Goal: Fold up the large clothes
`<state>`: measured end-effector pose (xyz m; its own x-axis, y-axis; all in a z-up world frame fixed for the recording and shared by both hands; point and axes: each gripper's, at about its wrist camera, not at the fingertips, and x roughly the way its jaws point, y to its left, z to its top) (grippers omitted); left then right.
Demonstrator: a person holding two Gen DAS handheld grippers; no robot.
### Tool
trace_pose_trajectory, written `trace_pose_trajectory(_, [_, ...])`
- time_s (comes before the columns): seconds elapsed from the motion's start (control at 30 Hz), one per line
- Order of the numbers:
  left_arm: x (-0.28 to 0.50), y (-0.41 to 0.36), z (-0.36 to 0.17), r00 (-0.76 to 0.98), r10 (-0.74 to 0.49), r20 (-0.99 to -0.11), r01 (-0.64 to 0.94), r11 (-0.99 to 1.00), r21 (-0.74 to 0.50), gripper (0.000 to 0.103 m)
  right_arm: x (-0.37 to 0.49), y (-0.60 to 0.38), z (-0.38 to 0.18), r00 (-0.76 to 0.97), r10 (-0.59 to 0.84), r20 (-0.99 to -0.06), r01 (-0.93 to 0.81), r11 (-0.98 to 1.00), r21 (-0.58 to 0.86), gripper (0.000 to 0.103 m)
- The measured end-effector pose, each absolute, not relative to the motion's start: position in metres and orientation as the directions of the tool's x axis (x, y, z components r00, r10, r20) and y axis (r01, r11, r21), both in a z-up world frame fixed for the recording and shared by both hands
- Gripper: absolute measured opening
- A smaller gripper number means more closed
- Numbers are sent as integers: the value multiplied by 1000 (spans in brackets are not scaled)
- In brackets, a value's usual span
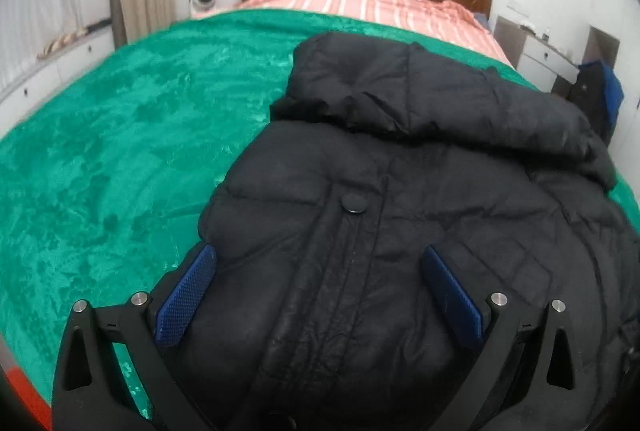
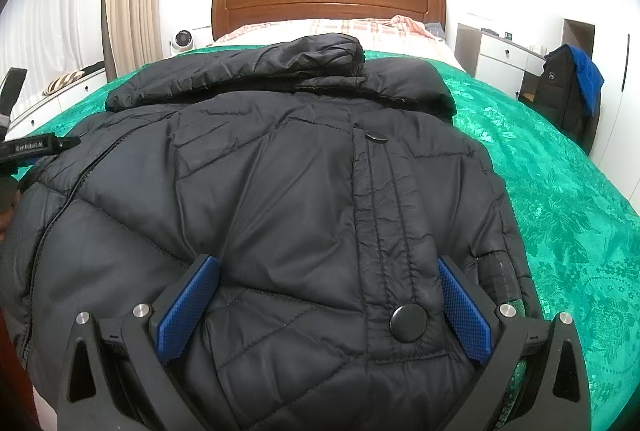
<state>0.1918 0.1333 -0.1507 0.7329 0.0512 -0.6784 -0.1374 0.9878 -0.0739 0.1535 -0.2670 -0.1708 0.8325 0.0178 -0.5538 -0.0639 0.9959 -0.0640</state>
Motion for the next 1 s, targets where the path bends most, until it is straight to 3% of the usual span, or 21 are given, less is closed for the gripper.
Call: trace_pose_trajectory(1.0, [192, 128, -152, 734, 60, -677, -136, 989, -59, 103, 152, -267, -171, 834, 15, -552, -62, 996, -66, 103])
